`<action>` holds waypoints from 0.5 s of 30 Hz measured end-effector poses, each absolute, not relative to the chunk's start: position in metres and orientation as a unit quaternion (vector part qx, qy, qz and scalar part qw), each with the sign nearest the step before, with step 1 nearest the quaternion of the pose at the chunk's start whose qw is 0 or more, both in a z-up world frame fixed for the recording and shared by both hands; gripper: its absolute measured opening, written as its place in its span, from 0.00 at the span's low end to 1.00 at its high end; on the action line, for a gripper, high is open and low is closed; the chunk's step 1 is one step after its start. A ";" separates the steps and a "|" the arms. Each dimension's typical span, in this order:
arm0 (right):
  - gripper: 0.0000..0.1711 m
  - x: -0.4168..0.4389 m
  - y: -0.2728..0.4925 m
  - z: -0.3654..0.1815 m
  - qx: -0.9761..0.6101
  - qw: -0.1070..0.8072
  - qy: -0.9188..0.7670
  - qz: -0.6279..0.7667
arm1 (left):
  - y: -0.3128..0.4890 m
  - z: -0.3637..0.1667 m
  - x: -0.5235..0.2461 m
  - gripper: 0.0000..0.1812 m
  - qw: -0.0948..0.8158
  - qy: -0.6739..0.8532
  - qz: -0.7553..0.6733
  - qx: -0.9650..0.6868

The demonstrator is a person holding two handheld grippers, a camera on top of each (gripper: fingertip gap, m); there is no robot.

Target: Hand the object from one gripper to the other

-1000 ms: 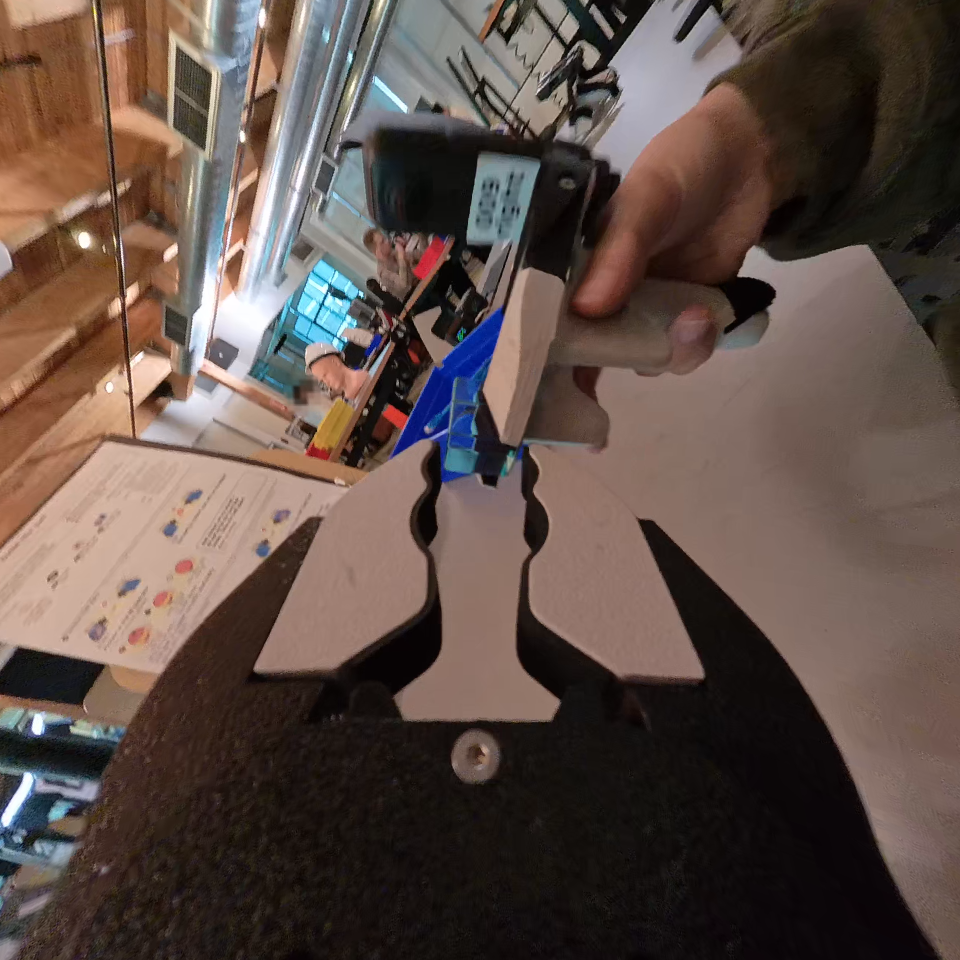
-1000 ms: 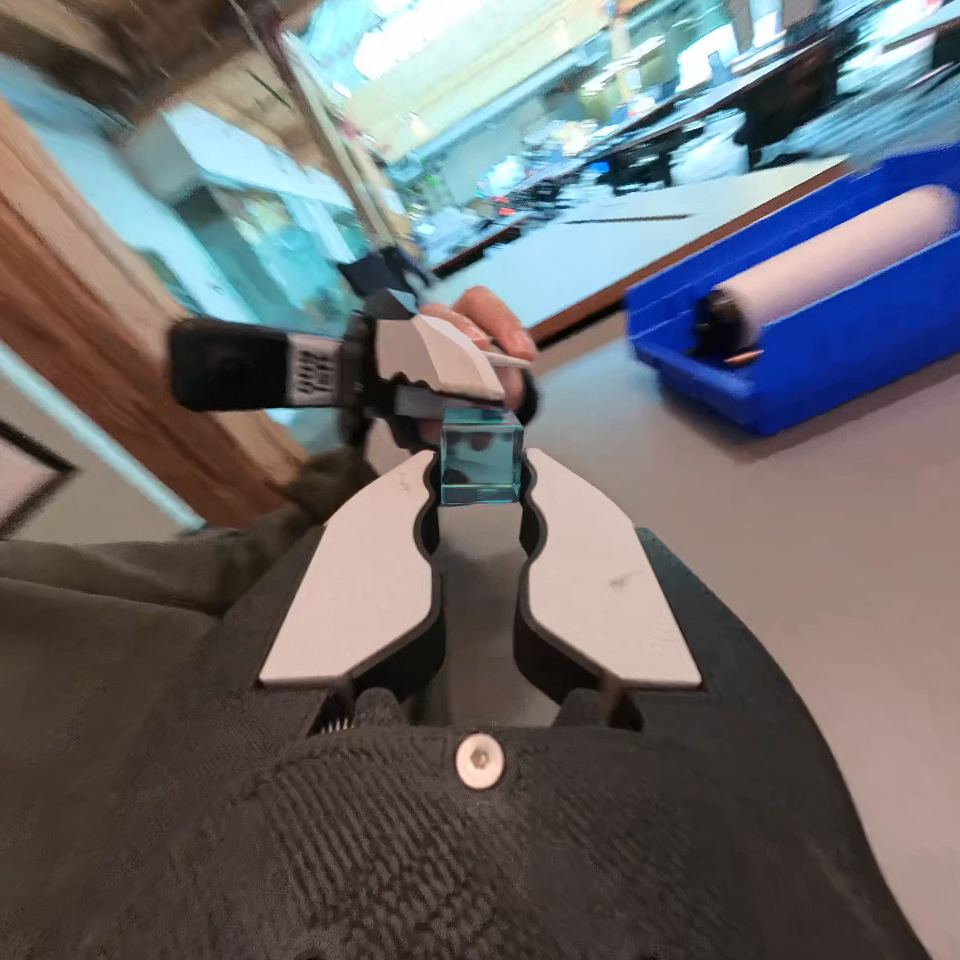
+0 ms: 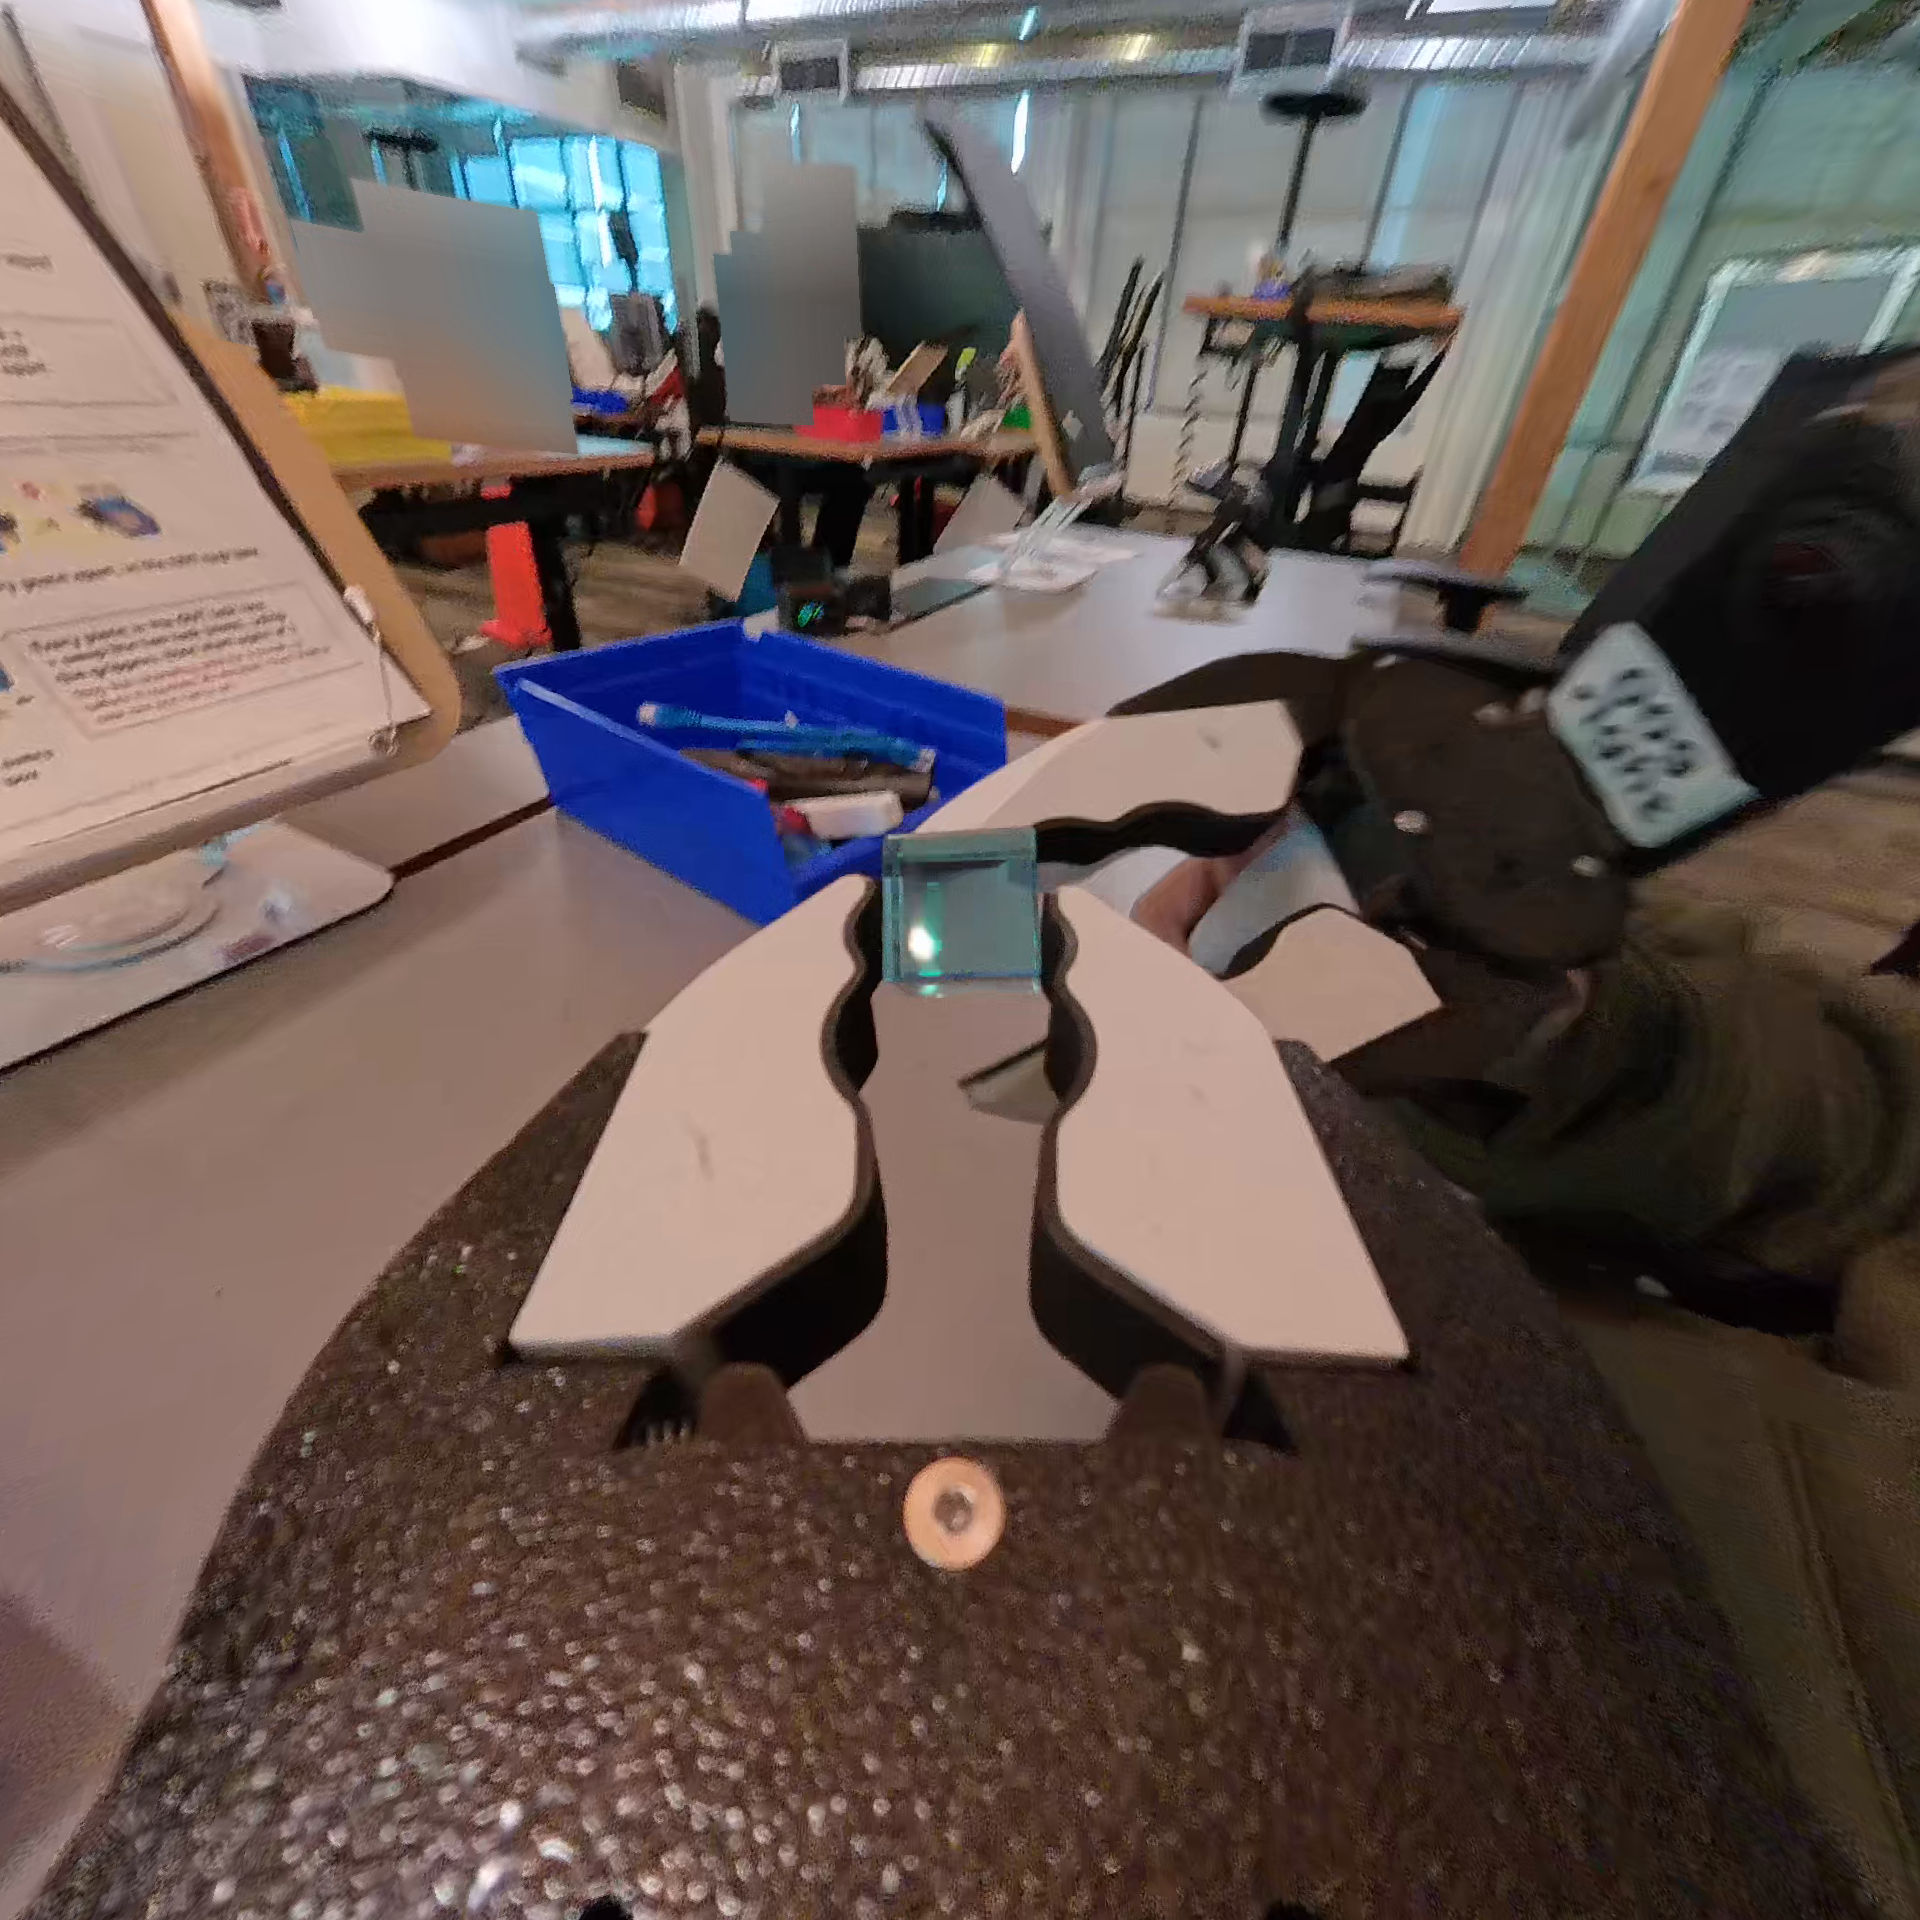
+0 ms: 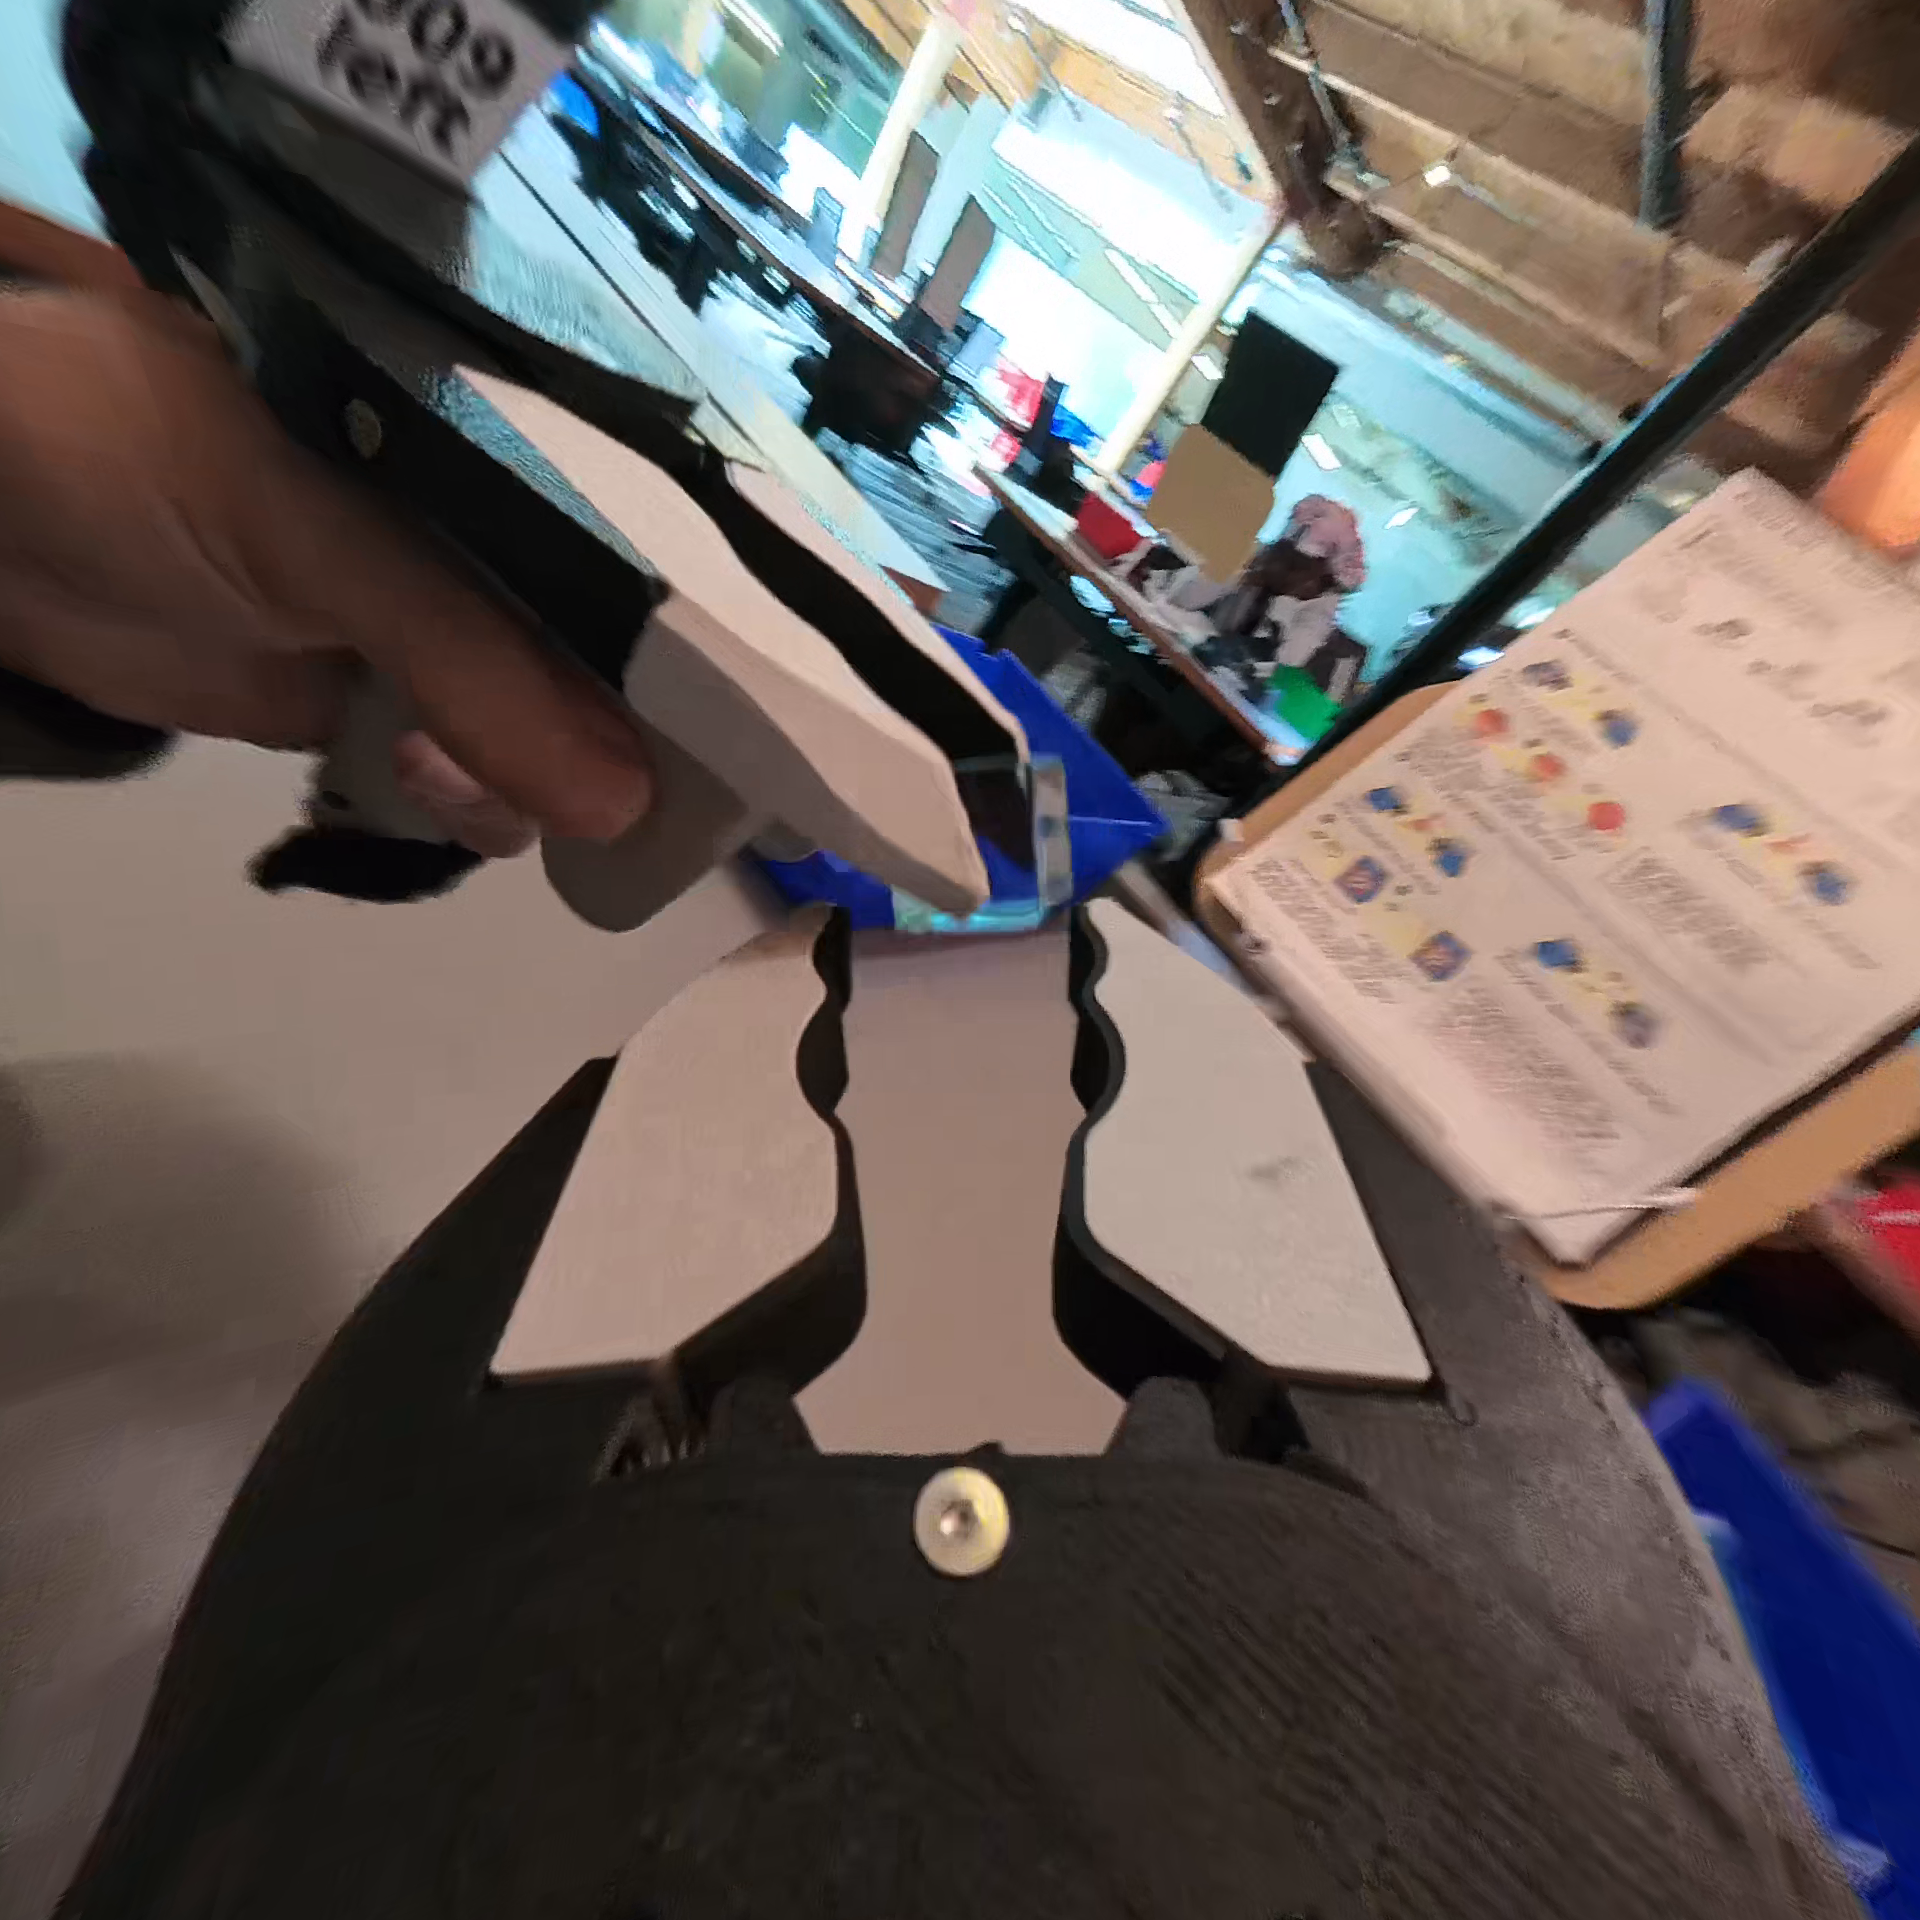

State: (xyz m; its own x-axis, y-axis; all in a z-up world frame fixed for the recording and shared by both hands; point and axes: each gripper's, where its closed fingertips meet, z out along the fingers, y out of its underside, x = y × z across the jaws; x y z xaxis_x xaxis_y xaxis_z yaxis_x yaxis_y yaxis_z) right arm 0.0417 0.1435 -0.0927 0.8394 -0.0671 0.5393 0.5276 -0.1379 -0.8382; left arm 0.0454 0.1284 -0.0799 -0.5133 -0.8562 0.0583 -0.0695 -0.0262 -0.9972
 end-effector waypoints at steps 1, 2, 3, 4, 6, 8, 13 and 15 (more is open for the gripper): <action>0.29 0.040 0.143 -0.093 -0.723 0.648 -0.148 -0.186 | 0.130 -0.074 0.042 0.16 0.313 0.609 -0.632 -0.361; 0.32 0.037 0.143 -0.092 -0.728 0.661 -0.131 -0.128 | 0.131 -0.068 0.038 0.16 0.307 0.600 -0.655 -0.341; 0.34 0.032 0.142 -0.092 -0.729 0.673 -0.112 -0.055 | 0.132 -0.061 0.033 0.16 0.306 0.590 -0.676 -0.318; 0.37 0.025 0.142 -0.091 -0.724 0.683 -0.090 0.028 | 0.133 -0.055 0.028 0.16 0.304 0.580 -0.697 -0.291; 0.40 0.010 0.139 -0.084 -0.694 0.690 -0.047 0.202 | 0.129 -0.043 0.012 0.16 0.288 0.565 -0.740 -0.225; 0.40 -0.008 0.132 -0.072 -0.640 0.670 -0.021 0.375 | 0.123 -0.036 -0.004 0.15 0.292 0.555 -0.765 -0.149; 0.31 -0.026 0.120 -0.053 -0.531 0.601 0.016 0.597 | 0.109 -0.051 -0.022 0.16 0.335 0.596 -0.729 -0.034; 0.28 -0.031 0.122 -0.058 -0.536 0.586 0.016 0.607 | 0.105 -0.056 -0.022 0.16 0.353 0.607 -0.712 -0.018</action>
State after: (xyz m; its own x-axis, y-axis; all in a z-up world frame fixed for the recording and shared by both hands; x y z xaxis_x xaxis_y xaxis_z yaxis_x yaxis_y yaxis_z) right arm -0.0314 0.1221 -0.0585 0.2628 0.6946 -0.6697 -0.7287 -0.3120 -0.6096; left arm -0.0217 0.1049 -0.0559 -0.7504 -0.5245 -0.4022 0.4799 -0.0138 -0.8772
